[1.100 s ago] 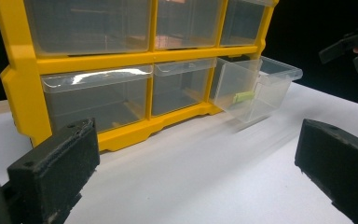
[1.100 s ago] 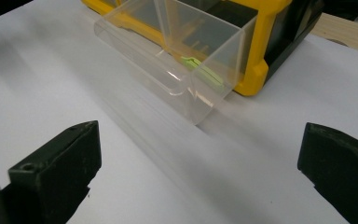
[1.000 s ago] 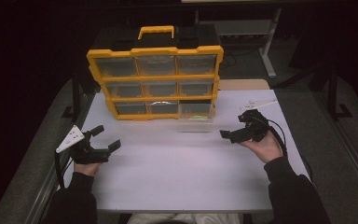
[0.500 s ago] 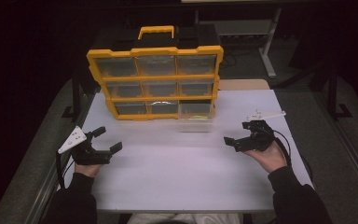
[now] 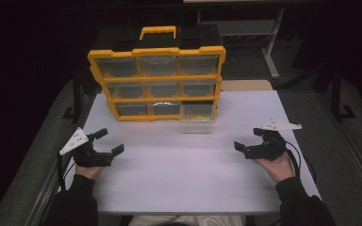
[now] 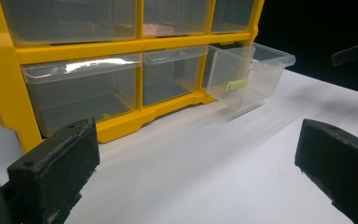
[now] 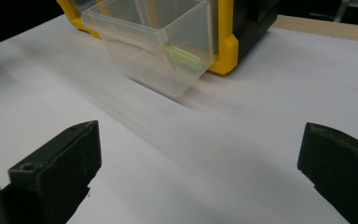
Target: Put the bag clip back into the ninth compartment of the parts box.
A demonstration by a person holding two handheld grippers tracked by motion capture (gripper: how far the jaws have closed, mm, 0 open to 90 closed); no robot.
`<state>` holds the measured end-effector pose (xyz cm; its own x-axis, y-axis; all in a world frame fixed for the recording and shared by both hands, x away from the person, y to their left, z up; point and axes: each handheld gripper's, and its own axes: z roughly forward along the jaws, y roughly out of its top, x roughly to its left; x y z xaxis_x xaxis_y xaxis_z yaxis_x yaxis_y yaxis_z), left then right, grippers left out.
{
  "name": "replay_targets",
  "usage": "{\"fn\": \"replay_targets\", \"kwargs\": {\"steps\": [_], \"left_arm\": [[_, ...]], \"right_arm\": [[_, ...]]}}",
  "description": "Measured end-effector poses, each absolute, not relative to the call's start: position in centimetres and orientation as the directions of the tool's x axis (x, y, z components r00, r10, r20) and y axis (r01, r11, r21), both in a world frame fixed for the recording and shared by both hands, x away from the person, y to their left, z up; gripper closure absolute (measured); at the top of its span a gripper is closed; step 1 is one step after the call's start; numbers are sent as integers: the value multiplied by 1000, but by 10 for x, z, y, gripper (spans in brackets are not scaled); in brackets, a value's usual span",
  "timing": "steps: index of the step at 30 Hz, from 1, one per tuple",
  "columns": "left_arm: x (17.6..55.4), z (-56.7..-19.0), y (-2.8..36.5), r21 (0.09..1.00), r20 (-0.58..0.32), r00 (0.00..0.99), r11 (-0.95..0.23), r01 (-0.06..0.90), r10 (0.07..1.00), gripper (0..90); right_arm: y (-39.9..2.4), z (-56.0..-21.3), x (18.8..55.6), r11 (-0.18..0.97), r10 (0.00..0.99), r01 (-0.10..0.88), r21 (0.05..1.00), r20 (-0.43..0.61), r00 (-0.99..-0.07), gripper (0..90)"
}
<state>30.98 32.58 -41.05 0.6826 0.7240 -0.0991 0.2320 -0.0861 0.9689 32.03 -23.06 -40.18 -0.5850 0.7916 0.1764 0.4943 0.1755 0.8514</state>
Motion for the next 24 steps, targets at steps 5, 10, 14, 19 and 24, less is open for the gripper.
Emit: {"fn": "replay_targets", "kwargs": {"steps": [5,10,14,19,24], "left_arm": [[310,-411,326,968,-100,681,-88,236,726,0],[309,-410,326,968,-101,683,-86,235,723,0],[309,-410,326,968,-102,684,-86,235,722,0],[309,-410,326,969,-100,685,-85,232,721,0],[309,-410,326,970,-105,685,-77,229,721,0]], "right_arm": [[-241,-407,312,136,801,475,869,185,-569,0],[-248,-413,304,109,815,452,886,181,-551,0],[-251,-417,298,93,825,430,898,172,-538,0],[-253,-422,292,66,829,402,913,174,-531,0],[-255,-426,288,52,845,385,921,165,-509,0]]}}
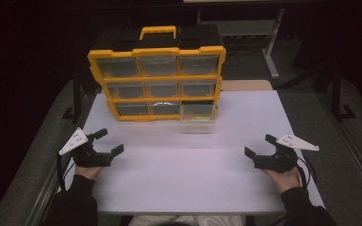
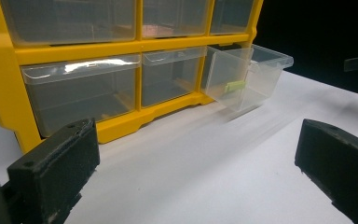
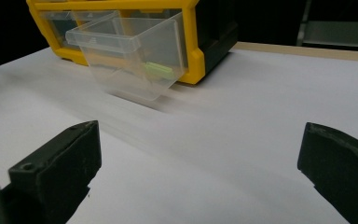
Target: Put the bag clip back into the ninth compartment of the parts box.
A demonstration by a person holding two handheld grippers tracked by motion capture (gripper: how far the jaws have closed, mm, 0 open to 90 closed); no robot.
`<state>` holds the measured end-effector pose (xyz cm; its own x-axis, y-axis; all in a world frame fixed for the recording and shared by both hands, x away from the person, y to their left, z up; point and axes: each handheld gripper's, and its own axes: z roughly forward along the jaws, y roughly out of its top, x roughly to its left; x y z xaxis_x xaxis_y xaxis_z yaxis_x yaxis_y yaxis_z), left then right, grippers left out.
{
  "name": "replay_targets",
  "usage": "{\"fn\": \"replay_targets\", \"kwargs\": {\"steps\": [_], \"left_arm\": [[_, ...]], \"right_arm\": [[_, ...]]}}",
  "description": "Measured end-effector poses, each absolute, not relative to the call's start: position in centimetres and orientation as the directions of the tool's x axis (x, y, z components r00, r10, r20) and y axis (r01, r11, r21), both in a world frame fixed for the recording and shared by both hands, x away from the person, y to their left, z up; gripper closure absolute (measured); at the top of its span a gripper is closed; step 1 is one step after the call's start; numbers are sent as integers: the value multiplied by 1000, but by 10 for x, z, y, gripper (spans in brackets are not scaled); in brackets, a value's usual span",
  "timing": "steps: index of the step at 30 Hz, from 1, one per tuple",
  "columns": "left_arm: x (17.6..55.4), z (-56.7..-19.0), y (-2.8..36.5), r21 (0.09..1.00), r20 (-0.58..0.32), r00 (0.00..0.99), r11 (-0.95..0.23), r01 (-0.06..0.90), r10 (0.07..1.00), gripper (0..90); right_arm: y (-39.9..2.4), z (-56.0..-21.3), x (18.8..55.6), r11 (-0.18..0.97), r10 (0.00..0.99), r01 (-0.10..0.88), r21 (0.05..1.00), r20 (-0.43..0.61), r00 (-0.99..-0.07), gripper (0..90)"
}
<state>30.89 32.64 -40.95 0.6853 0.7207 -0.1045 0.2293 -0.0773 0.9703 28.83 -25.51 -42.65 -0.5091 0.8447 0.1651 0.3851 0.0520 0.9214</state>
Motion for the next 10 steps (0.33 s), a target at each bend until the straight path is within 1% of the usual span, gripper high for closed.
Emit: {"fn": "replay_targets", "kwargs": {"steps": [4,10], "left_arm": [[309,-410,327,971,-107,686,-74,229,720,0],[312,-411,326,972,-111,692,-68,226,714,0]], "right_arm": [[-256,-429,288,36,850,389,920,176,-496,0],[-255,-427,288,39,840,374,927,171,-514,0]]}}
